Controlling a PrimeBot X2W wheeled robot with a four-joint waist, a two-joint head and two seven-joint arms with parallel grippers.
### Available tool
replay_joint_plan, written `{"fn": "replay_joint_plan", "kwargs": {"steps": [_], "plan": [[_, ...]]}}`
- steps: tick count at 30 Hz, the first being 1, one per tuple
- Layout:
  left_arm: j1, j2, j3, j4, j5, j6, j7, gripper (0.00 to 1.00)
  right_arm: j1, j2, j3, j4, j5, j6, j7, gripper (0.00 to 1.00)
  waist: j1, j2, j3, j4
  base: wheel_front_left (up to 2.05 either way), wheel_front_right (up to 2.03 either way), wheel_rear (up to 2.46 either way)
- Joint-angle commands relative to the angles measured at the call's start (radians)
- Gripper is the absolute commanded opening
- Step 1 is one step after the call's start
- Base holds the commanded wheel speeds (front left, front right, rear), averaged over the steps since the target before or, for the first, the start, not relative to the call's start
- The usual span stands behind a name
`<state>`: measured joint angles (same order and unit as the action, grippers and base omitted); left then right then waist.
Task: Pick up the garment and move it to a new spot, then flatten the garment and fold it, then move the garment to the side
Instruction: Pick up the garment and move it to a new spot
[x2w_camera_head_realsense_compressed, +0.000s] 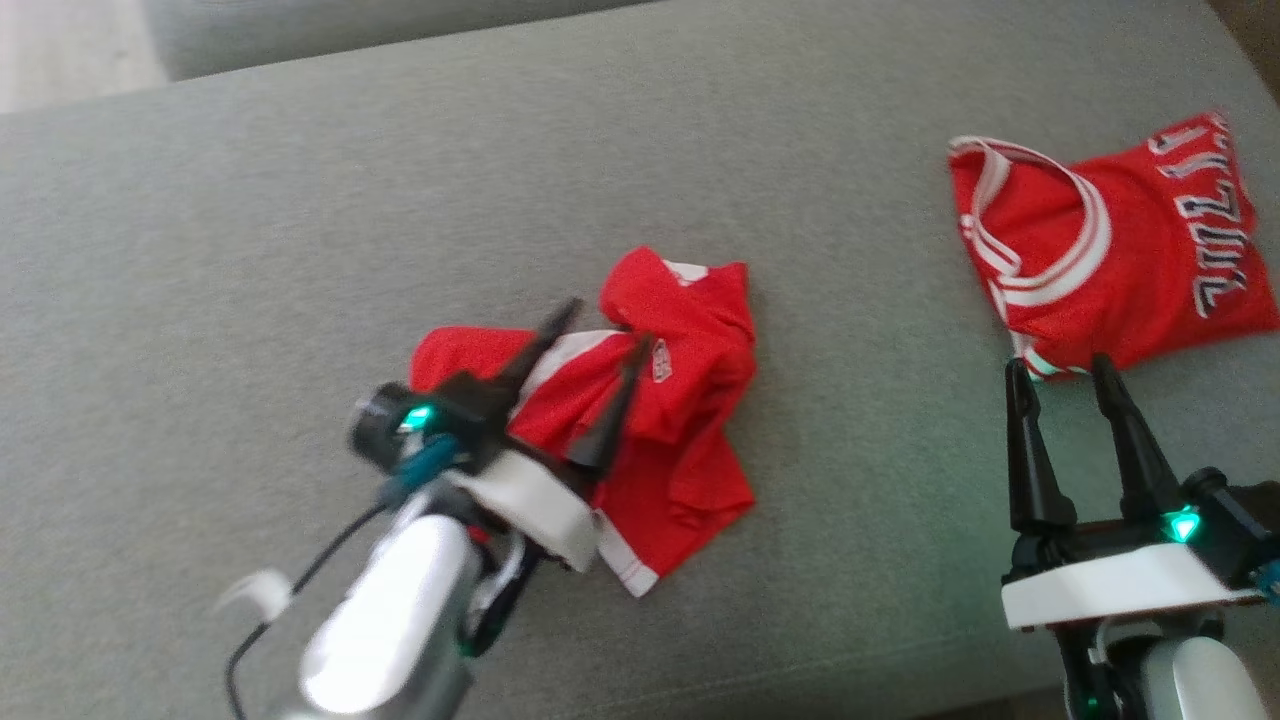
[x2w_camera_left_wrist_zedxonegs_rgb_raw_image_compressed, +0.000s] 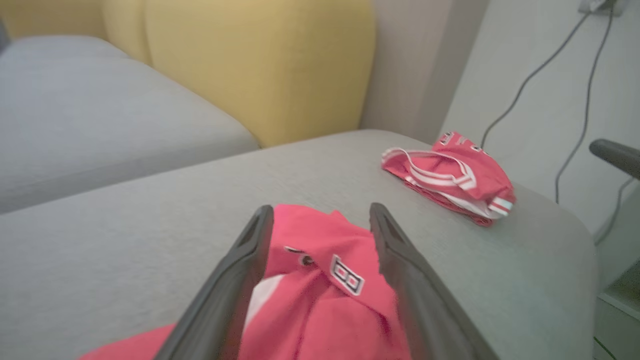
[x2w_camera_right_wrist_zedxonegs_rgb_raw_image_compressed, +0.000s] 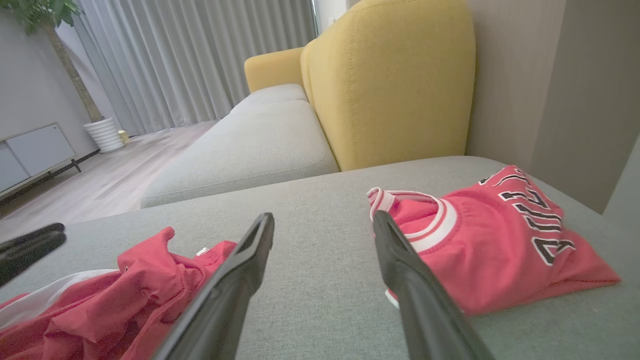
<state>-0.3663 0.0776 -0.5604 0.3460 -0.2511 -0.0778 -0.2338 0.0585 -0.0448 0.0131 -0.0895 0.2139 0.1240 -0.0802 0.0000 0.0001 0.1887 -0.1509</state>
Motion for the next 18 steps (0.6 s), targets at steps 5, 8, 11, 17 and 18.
{"fn": "replay_joint_plan", "kwargs": {"steps": [5,8,11,17,18], "plan": [[0.067,0.072,0.144,-0.154,-0.008,0.107,-0.023,1.00,-0.026,-0.005,0.010,-0.046,-0.019,0.007,0.017,1.00,0.0000,-0.0001,-0.037,0.084,0.00,0.00,0.00],[0.108,0.106,0.215,-0.203,-0.012,0.155,-0.026,1.00,-0.021,-0.005,0.010,-0.049,-0.026,0.007,0.026,1.00,0.0000,-0.0001,-0.048,0.115,0.00,0.00,0.00],[0.157,0.139,0.278,-0.246,-0.018,0.179,-0.027,1.00,-0.016,-0.005,0.012,-0.050,-0.028,0.007,0.034,1.00,0.0000,-0.0001,-0.060,0.139,0.00,0.00,0.00],[0.234,0.186,0.329,-0.272,-0.033,0.171,-0.028,1.00,-0.004,-0.005,0.013,-0.054,-0.035,0.007,0.048,1.00,0.0000,-0.0001,-0.078,0.164,0.00,0.00,0.00],[0.244,0.189,0.330,-0.276,-0.036,0.165,-0.028,1.00,-0.001,-0.005,0.013,-0.055,-0.037,0.007,0.051,1.00,0.0000,-0.0001,-0.083,0.168,0.00,0.00,0.00]]}}
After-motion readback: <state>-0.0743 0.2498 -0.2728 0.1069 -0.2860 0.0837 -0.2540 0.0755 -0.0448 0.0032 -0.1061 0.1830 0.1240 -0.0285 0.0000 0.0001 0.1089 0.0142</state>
